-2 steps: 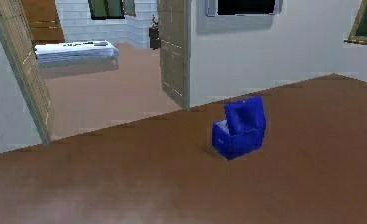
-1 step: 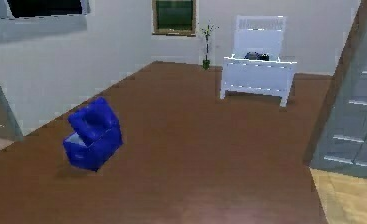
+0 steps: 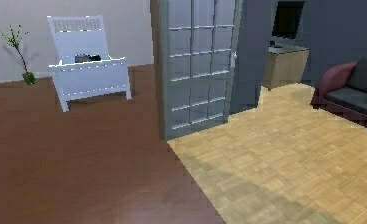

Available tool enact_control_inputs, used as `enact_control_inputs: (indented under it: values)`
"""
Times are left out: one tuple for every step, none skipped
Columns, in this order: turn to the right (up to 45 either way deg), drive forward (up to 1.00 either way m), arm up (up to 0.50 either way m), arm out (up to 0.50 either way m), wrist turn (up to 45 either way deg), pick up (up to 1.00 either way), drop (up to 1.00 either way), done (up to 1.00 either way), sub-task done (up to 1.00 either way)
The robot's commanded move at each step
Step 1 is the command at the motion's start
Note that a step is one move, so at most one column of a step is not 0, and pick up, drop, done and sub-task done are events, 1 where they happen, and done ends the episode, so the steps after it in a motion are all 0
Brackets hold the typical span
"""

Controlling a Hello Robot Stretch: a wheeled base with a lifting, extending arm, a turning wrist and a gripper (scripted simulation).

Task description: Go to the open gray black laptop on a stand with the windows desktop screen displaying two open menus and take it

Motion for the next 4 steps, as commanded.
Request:
enact_control_inputs:
  values:
    - [0.0, 0.65, 0.00, 0.00, 0.0, 0.00, 0.00, 0.00, 0.00]
    - [15.0, 0.00, 0.00, 0.00, 0.0, 0.00, 0.00, 0.00, 0.00]
    - [3.0, 0.00, 0.00, 0.00, 0.0, 0.00, 0.00, 0.00, 0.00]
    - [0.0, 0.25, 0.00, 0.00, 0.0, 0.00, 0.00, 0.00, 0.00]
